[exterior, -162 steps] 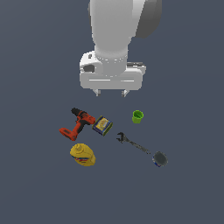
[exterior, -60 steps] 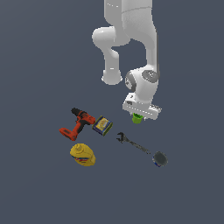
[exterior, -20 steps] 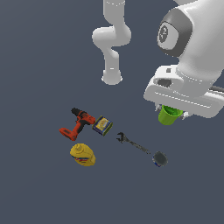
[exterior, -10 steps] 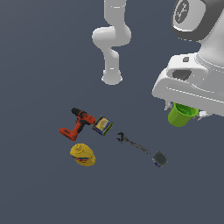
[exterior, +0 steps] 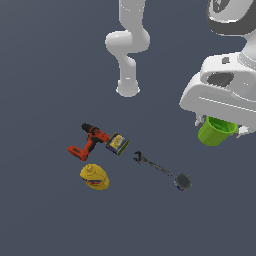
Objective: Pick up a designated object from a clutter of objects.
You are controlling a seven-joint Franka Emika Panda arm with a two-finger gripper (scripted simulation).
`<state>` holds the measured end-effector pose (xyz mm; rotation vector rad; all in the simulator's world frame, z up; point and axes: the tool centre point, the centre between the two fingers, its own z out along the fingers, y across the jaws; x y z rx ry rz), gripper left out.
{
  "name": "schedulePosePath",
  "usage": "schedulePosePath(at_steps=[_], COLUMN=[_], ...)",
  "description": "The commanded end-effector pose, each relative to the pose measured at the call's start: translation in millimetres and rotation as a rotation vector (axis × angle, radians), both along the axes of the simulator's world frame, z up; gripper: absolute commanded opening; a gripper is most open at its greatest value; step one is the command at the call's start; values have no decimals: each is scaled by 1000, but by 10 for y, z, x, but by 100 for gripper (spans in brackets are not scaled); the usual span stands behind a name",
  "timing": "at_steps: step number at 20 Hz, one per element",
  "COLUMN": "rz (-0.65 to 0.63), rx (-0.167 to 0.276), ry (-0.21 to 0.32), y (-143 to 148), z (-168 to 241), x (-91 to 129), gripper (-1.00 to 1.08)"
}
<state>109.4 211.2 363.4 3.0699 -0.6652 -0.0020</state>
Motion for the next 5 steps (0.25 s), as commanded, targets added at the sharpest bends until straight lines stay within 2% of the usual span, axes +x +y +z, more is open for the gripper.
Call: schedulePosePath(at_steps=[1, 5], rz=[0, 0], rx=[0, 0], ry=[-1, -1], y=[6, 8], z=[31, 37], x=[20, 28], gripper=[-100, -100])
